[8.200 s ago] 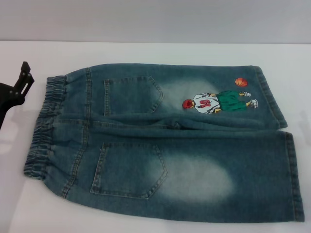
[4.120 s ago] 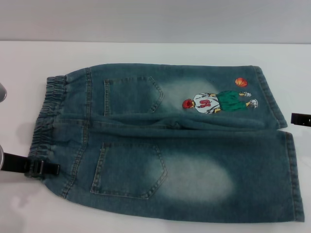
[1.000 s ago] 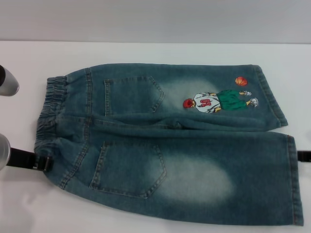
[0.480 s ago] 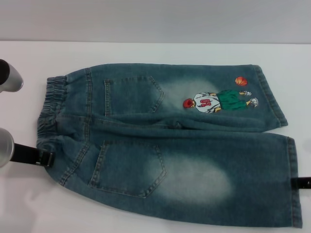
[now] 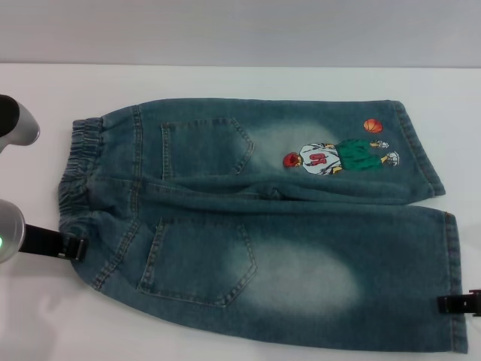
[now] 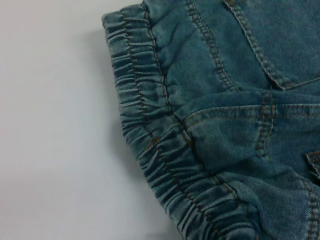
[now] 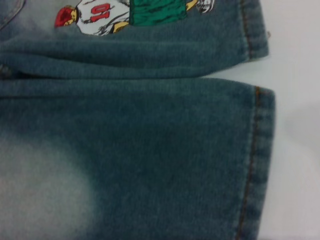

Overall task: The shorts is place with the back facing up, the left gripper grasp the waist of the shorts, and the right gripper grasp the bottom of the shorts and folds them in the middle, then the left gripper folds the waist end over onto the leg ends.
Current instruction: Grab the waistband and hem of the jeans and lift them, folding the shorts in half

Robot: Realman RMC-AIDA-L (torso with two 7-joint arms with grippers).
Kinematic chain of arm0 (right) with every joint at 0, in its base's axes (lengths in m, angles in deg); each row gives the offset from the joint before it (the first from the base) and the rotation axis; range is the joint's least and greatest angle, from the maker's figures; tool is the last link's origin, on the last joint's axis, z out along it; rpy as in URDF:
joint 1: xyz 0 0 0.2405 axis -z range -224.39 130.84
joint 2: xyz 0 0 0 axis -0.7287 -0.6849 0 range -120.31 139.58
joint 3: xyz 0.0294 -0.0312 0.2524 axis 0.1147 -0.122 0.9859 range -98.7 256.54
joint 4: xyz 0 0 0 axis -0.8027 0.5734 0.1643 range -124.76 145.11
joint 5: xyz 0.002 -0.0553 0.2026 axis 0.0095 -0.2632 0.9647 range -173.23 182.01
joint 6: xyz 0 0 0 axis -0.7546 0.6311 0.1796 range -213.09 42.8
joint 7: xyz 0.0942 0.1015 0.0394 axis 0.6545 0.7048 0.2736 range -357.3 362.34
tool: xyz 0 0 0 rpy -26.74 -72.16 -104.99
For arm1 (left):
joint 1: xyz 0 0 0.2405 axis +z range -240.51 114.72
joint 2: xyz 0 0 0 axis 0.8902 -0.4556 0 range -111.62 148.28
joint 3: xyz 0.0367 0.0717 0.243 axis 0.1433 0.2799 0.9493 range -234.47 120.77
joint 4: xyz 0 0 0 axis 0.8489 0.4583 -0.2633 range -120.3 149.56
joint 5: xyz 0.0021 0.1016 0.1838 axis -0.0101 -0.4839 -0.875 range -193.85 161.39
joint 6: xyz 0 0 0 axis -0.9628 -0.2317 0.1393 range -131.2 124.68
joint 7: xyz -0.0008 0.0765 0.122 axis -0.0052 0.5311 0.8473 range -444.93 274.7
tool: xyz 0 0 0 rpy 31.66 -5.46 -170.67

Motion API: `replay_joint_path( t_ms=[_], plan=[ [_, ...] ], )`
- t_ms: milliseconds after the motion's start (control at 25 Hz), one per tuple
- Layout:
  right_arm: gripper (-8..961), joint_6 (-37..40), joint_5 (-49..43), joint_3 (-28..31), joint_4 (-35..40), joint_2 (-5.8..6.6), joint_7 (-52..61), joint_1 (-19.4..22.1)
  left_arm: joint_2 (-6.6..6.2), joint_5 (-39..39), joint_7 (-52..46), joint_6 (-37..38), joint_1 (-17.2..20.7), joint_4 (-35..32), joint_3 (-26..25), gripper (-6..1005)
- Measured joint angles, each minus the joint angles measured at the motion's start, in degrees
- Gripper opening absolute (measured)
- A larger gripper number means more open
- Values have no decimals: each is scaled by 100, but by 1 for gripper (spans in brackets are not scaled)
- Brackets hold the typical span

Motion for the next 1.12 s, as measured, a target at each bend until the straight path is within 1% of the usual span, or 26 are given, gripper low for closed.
replay_joint_path(
  t_ms=[440, 960, 1120],
  plan=[
    [674, -1, 138, -162, -128, 0, 21, 0, 0, 2, 12, 9, -6, -22, 4, 205],
    [673, 0, 56, -115, -268, 26, 12, -26, 0, 2, 14, 7, -122, -30, 11, 205],
    [673, 9, 90, -182, -265, 25, 12, -34, 0, 2, 14, 10, -143, -48, 11, 204]
  ],
)
